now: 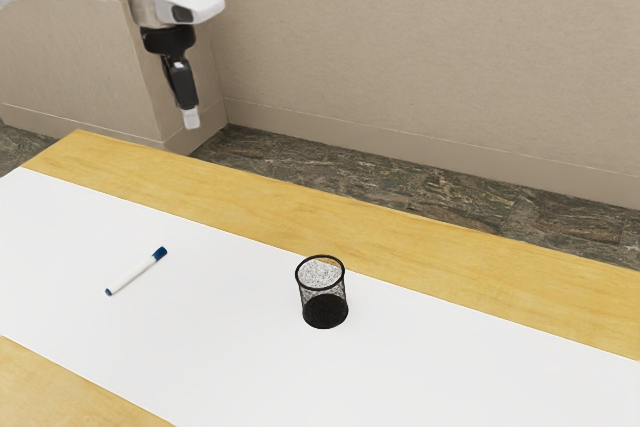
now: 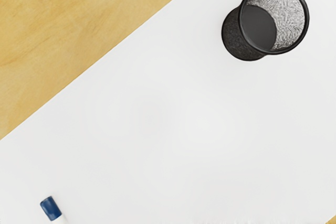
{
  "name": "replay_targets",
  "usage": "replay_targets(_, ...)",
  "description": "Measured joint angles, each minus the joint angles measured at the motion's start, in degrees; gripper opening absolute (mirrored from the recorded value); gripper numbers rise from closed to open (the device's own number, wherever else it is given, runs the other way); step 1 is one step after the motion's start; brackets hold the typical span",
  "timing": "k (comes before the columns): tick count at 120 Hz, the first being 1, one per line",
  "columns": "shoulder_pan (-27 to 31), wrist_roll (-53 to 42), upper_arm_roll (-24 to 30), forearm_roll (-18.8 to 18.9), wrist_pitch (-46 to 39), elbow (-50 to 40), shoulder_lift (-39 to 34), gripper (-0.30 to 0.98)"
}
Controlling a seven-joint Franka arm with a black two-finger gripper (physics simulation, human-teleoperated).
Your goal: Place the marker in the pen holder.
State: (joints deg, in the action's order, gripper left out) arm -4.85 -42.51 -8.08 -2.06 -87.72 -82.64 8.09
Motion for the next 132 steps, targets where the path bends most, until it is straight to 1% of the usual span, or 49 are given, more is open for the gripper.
replay_targets(20,0.19,-2.46,-0.03,-0.03,0.32,-0.02,0.04,0.69)
replay_targets(28,0.89,-3.03,-0.11,-0.01,0.44,-1.25,-1.52,0.68)
replay_targets(40,1.34,-1.61,-1.02,-0.03,-0.41,-9.6,-7.51,0.69)
replay_targets(45,0.66,-0.93,-2.37,0.01,-2.66,-15.88,-10.28,0.69)
replay_targets(50,0.81,-0.24,-3.4,0.28,-5.52,-20.88,-11.53,0.68)
replay_targets(60,4.64,1.15,-4.16,0.85,-10.21,-26.19,-11.49,0.69)
replay_targets(67,7.48,2.28,-4.83,2.61,-14.77,-31.34,-11.98,0.69)
replay_targets(76,10.09,3.99,-5.8,4.28,-20.35,-34.57,-8.97,0.69)
replay_targets(86,12.89,5.7,-6.06,4.81,-24.75,-34.13,-3.86,0.69)
replay_targets(90,12.99,6.32,-6.08,4.95,-26.13,-33.3,-2.23,0.69)
replay_targets(96,11.56,7.18,-6.08,4.96,-27.87,-32.51,-0.55,0.69)
replay_targets(105,9.87,8.35,-6.07,3.64,-30.26,-32.43,0.87,0.64)
replay_targets(132,9.92,11.02,-6.02,0.3,-35.32,-32.12,6.27,0.47)
